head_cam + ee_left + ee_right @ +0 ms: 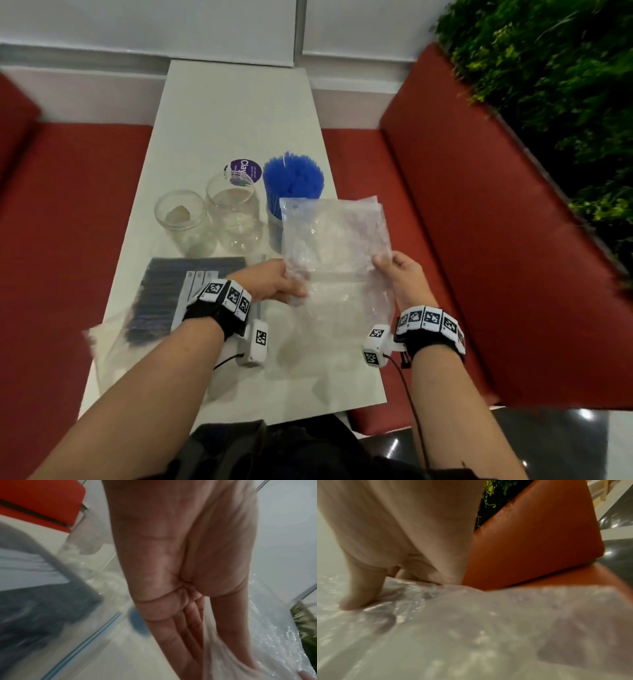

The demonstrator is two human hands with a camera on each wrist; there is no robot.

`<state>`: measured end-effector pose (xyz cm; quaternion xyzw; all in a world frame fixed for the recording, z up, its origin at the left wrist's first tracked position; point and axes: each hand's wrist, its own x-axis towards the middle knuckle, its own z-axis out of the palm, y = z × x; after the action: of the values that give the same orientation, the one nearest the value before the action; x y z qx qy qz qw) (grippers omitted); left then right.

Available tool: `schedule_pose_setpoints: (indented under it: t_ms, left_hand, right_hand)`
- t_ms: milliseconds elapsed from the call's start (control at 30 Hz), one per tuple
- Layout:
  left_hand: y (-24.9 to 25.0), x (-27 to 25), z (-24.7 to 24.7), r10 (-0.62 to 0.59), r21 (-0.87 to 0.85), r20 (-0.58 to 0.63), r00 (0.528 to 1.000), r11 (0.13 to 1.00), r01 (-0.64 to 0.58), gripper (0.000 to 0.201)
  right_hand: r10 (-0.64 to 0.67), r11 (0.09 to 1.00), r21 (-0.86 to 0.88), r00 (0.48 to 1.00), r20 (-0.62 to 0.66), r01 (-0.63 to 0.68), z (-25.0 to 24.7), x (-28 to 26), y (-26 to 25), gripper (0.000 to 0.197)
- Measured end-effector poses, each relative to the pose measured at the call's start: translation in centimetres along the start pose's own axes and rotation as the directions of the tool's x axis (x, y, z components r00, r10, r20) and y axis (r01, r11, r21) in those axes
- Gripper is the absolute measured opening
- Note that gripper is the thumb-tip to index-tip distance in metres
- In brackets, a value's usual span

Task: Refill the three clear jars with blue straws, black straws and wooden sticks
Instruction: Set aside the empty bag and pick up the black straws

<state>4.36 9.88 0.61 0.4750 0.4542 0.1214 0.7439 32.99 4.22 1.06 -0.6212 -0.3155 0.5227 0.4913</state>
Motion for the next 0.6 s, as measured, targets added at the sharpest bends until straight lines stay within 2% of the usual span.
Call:
schedule_pose_setpoints:
  t_ms: [100,200,233,300,367,400,433,500,533,600]
  left_hand:
    - [-3.7,0.8,0.6,-0.166,-0.035,-0.016,0.986,0.986,0.165,0.033]
    - [-6.0,1.2,1.3,-0.29,0.059,0.051,0.956,0.956,0.287,0.02]
    - [-6.5,1.5,1.6,-0.308,0.075,0.004,0.951,0.949,0.307,0.022]
    - [-7.4,2.2,2.2,-0.304,0.087,-0.199,0.932,0.941,0.326,0.038]
    - [-7.6,2.9,2.5,-0.272,0.09,-0.386,0.882,0.94,0.329,0.053]
    - [-7.4,3.1,2.6,-0.254,0.122,-0.449,0.857,0.933,0.34,0.056]
    - [-7.1,3.2,2.7,-0.222,0.206,-0.501,0.836,0.908,0.364,0.059]
    - [-6.7,3.3,2.9,-0.103,0.4,-0.583,0.806,0.827,0.395,0.058]
    - [-6.5,3.5,3.2,-0.051,0.445,-0.599,0.799,0.809,0.385,0.053]
    - [-6.6,4.1,4.2,-0.057,0.437,-0.555,0.83,0.829,0.349,0.037]
  right_hand:
    - [0.138,0.962,-0.225,0.987,-0.081,-0.153,-0.4,0.0,3.6,0.013]
    - [0.245,0.878,-0.397,0.964,-0.103,-0.266,-0.1,-0.2,6.8,0.008]
    - [0.262,0.867,-0.403,0.956,-0.131,-0.293,0.1,-0.3,7.6,0.008]
    - [0.285,0.837,-0.419,0.934,-0.213,-0.351,0.8,-0.4,8.8,0.018]
    - [0.269,0.773,-0.484,0.903,-0.335,-0.41,1.4,-0.4,9.3,0.047]
    - [0.208,0.727,-0.555,0.9,-0.384,-0.405,1.7,-0.4,9.2,0.058]
    - [0.107,0.675,-0.647,0.915,-0.39,-0.355,2.0,-0.4,9.1,0.063]
    - [-0.096,0.583,-0.801,0.968,-0.233,-0.135,3.0,-0.1,9.1,0.061]
    - [-0.142,0.532,-0.846,0.984,-0.104,-0.012,3.6,-0.1,9.2,0.059]
    - [-0.105,0.409,-0.901,0.988,0.113,0.146,4.5,0.1,10.0,0.057]
